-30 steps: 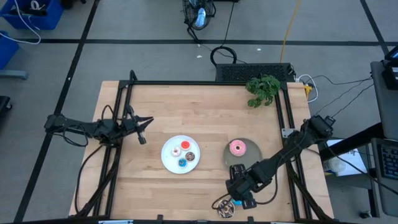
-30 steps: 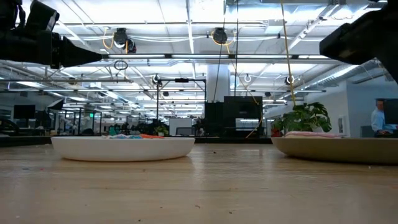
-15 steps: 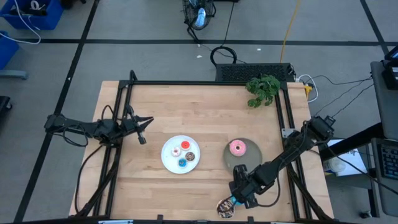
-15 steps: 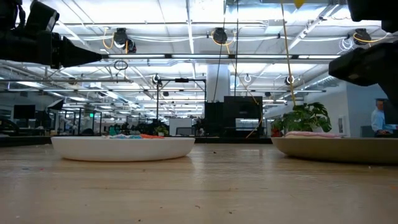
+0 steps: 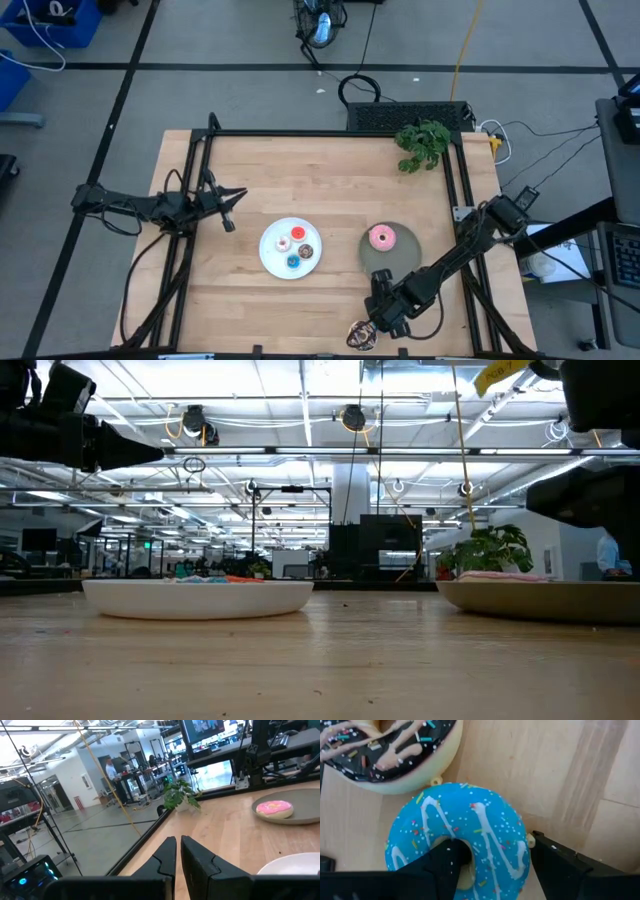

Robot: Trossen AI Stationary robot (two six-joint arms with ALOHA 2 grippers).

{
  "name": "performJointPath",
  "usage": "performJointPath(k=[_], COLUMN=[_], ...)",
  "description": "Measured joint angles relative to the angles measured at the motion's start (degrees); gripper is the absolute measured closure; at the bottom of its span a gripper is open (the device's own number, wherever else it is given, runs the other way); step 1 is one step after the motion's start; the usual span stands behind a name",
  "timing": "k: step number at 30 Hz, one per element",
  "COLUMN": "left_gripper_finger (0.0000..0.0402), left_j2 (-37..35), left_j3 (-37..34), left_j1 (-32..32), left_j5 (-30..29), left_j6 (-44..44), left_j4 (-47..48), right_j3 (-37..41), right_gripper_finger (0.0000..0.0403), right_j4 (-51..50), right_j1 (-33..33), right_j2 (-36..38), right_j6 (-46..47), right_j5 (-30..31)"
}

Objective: Pick & Place donuts
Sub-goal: Put the large blue doughnut on the gray plate

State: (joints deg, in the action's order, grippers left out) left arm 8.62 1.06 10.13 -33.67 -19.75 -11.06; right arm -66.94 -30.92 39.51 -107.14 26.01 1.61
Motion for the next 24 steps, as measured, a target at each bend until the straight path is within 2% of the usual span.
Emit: performJointPath(k=[4,7,14,16,22,24], left_gripper_finger=[0.0369,0.0369,0.0369,0.0369,0.0369,0.0369], left_j2=[0.0,0.0,0.0,0.0,0.0,0.0], left_j3=[0.0,0.0,0.0,0.0,0.0,0.0], left_j1=[0.0,0.0,0.0,0.0,0.0,0.0], left_j5=[-0.1,-0.5,-0.6,-0.6,-0.7,-0.7], left_j6=[0.0,0.0,0.0,0.0,0.0,0.0], left_j4=[0.4,0.5,0.5,0.5,0.5,0.5], right_j3=[0.0,0.0,0.3,0.2,0.2,0.2], right_gripper_finger=[0.0189,0.0215,0.036,0.0387,0.0374,0.0379], right_j4=[-0.4,-0.4,-2.2,-3.1,-9.2,-12.4], right_j1=[0.0,0.0,-0.9,-1.4,-3.7,-4.6], right_j2=[-0.1,0.0,3.2,5.1,12.5,15.6], right_j6=[-0.2,0.3,3.2,3.3,4.4,3.9], right_j5=[0.0,-0.3,-3.3,-4.2,-2.7,-0.5])
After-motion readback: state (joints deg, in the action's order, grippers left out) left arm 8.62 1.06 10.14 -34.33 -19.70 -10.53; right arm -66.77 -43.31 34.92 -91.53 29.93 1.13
